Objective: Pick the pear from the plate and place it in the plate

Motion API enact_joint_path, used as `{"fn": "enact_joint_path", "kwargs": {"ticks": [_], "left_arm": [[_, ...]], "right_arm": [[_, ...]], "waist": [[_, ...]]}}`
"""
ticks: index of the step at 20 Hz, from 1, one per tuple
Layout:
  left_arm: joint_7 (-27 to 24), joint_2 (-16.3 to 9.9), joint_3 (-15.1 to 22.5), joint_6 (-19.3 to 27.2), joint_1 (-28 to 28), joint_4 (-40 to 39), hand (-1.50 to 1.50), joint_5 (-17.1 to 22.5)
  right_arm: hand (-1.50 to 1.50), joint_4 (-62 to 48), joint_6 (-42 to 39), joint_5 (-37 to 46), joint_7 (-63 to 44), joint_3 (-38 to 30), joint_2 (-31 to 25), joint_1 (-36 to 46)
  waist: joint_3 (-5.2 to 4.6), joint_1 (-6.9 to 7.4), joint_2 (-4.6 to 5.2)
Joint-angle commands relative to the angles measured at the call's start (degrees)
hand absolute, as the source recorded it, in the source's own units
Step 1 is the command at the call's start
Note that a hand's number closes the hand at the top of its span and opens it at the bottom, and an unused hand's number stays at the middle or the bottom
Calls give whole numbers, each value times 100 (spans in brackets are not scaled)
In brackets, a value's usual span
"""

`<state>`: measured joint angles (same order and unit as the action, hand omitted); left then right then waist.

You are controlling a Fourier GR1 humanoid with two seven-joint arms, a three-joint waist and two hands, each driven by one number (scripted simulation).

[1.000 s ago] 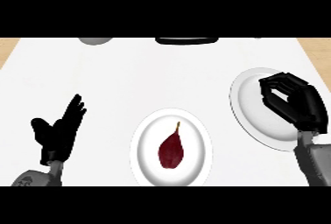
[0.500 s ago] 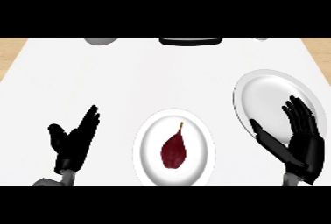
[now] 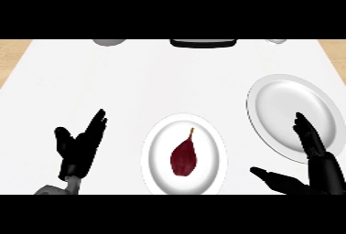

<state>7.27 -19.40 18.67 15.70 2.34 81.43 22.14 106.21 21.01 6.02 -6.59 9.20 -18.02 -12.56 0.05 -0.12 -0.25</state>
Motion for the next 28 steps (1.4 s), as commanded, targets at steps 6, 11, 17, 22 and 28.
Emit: {"fn": "enact_joint_path", "kwargs": {"ticks": [6,11,17,22,28], "left_arm": [[-145,185,44,-169,-229,-165,0,-102],[-57,94,-205,-497,49,-520,0,-92],[191,419,-252,-205,210,-414,0,-348],[177,315,-396,-474,-235,-97,0,-321],[521,504,-413,-404,-326,234,0,-714]], "right_arm": [[-150,1018,-593,1333,-3033,1078,-413,669],[-150,670,-613,2193,-3863,1905,358,1356],[-150,126,-1088,2425,-4547,1842,715,1861],[-150,150,-1061,2538,-4647,2242,1313,1775],[-150,-309,-1099,2704,-4260,2053,1544,1765]], "waist": [[-16,36,23],[-11,29,29],[-7,17,29],[-6,25,20],[-4,20,21]]}}
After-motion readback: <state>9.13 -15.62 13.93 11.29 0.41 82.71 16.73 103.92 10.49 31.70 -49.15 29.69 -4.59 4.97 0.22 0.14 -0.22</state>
